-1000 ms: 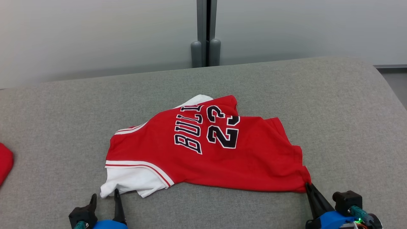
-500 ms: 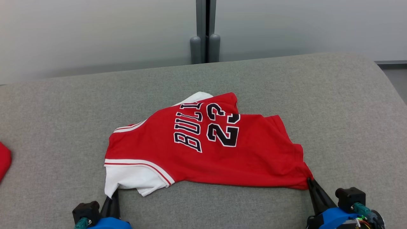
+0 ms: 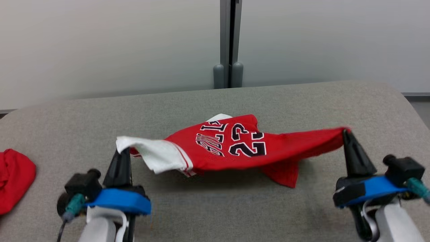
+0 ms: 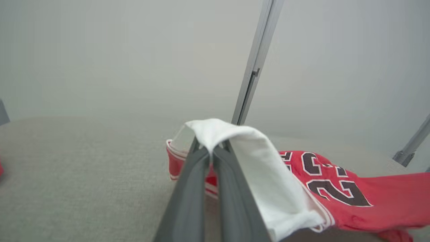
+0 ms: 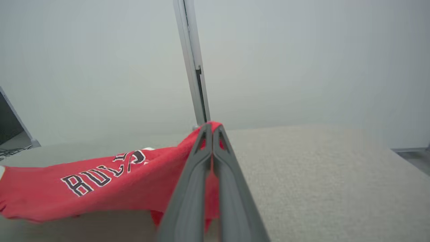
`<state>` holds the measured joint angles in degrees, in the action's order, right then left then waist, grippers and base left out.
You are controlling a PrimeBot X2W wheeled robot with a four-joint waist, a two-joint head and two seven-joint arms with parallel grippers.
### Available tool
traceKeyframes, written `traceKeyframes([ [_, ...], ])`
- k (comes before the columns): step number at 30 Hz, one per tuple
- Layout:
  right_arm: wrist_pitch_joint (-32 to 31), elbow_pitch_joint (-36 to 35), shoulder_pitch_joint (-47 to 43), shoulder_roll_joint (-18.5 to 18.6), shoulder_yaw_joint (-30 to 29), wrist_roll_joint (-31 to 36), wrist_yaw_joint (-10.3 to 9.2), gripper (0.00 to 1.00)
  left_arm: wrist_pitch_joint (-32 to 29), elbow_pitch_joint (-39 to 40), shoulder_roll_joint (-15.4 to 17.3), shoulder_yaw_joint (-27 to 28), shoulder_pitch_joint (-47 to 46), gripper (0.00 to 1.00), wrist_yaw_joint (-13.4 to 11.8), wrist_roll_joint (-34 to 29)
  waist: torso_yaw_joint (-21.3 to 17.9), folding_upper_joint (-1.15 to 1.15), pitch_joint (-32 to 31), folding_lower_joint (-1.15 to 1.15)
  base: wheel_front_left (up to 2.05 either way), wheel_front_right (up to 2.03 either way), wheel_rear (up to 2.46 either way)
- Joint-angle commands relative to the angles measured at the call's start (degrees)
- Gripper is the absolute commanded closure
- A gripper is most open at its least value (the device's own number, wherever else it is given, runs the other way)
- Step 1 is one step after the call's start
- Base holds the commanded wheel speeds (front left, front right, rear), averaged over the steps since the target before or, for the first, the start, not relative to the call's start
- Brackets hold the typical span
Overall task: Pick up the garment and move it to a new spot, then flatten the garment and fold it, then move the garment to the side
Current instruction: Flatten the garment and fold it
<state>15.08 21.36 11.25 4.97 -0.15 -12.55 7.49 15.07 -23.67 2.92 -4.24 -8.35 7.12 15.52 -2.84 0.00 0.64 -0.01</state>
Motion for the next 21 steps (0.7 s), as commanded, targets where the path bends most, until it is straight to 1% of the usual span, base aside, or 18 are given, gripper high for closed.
traceKeyframes([
  [1, 0.1, -2.4, 2.6, 1.4, -0.5, -0.7, 0.01, 1.00, 0.2, 2.8, 0.4, 0.3, -3.1, 1.00, 0.5, 0.0, 0.0, 0.00, -0.6, 0.01, 0.00, 0.00, 0.00],
  [3, 0.1, -5.7, 5.9, 2.7, -0.9, -1.9, 0.01, 1.00, 0.2, 6.3, 2.2, -0.4, -6.6, 1.00, 0.4, -0.4, 0.0, 0.00, -1.2, 0.01, 0.00, 0.00, 0.00],
  [7, 0.1, -10.9, 14.1, 7.0, -0.1, -3.8, 0.01, 1.00, 0.2, 10.6, 6.2, -0.2, -16.0, 1.00, 0.4, -1.1, -0.1, 0.00, -1.9, 0.01, 0.00, 0.00, 0.00],
  [10, 0.1, -12.0, 20.6, 10.2, 0.9, -6.0, 0.01, 1.00, -0.4, 11.9, 8.0, 0.8, -22.7, 1.00, -0.1, -1.4, -0.3, 0.00, -1.7, 0.01, 0.00, 0.00, 0.00],
  [15, 0.1, -8.6, 31.2, 14.4, 4.5, -7.7, 0.01, 1.00, -3.3, 11.0, 10.2, 1.0, -32.6, 1.00, -1.5, -3.0, -0.7, 0.00, 1.0, 0.01, 0.00, 0.00, 0.00],
  [17, 0.1, -6.3, 35.7, 16.2, 6.2, -7.8, 0.00, 1.00, -4.3, 9.6, 10.2, 0.7, -36.2, 1.00, -2.1, -3.7, -0.7, 0.00, 3.7, 0.01, 0.00, 0.00, 0.00],
  [21, 0.1, -0.6, 43.7, 17.6, 9.0, -7.8, 0.01, 1.00, -5.2, 4.8, 10.1, -0.4, -42.7, 1.00, -3.7, -5.5, -0.4, 0.00, 10.2, 0.01, 0.00, 0.00, 0.00],
])
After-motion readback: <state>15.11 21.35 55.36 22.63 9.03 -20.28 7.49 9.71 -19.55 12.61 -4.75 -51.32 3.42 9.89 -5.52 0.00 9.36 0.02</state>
